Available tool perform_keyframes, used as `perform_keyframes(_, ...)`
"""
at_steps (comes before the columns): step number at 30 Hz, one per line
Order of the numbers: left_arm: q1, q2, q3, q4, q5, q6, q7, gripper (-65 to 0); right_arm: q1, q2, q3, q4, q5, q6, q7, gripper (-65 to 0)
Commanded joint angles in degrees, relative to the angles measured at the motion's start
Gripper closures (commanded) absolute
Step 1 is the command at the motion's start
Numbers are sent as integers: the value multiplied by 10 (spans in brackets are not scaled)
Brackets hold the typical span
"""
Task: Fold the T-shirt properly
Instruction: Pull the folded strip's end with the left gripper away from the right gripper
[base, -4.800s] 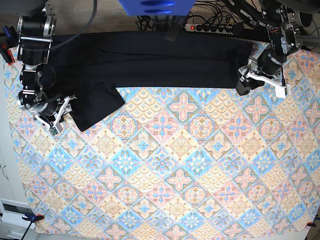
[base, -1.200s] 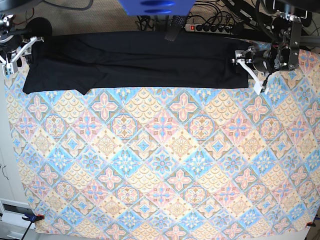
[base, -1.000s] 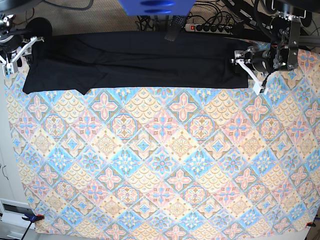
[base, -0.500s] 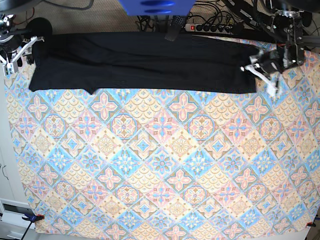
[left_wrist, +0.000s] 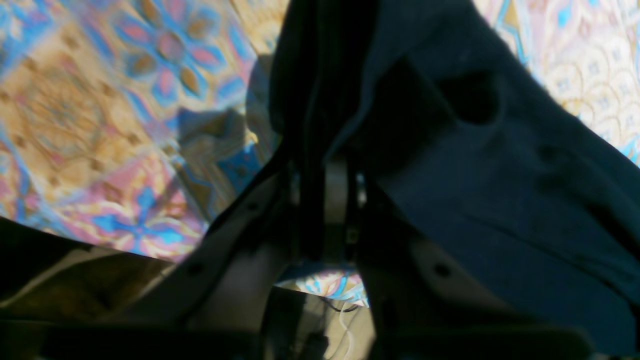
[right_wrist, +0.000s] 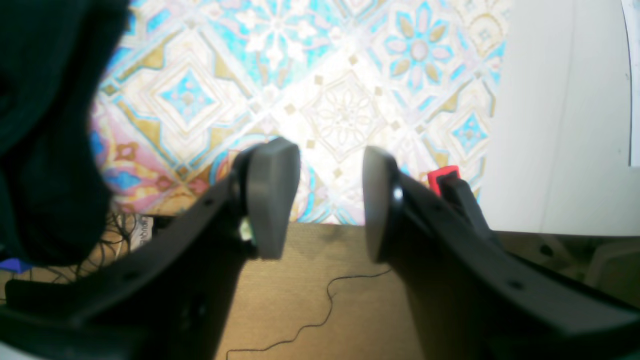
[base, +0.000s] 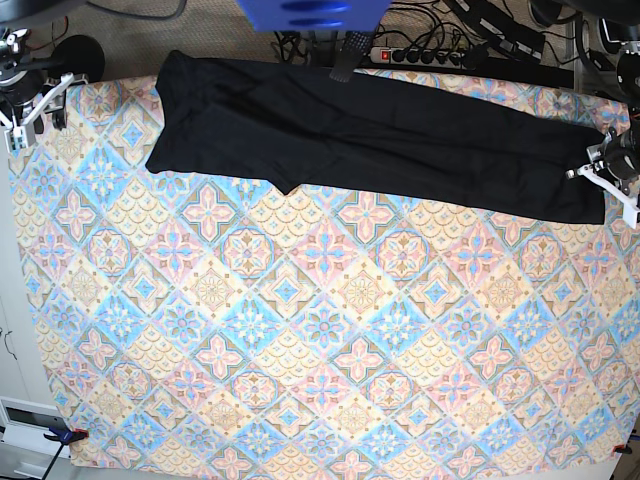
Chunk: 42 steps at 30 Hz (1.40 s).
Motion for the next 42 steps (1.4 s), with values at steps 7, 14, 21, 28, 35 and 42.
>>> perform_keyframes(7, 40, 73, -2, 198, -9, -3, 66, 0, -4, 9, 6, 10, 6, -2, 9, -239)
perform_keyframes(14, 37, 164, 32, 215, -8, -3, 108, 0, -4, 9, 6, 10, 6, -2, 9, -239)
perform_keyframes(21, 27, 206, 124, 209, 9, -2, 79, -1, -4, 9, 6, 10, 6, -2, 9, -239)
perform_keyframes(28, 7, 255, 189, 166, 52, -2, 77, -1, -4, 9, 6, 10, 6, -2, 9, -239)
perform_keyframes(35, -10, 255, 223, 162, 52, -2, 55, -45, -4, 9, 7, 10, 6, -2, 9, -239)
perform_keyframes(42, 20, 212, 223, 230, 0, -5, 55, -392, -4, 10, 8, 10, 6, -2, 9, -239)
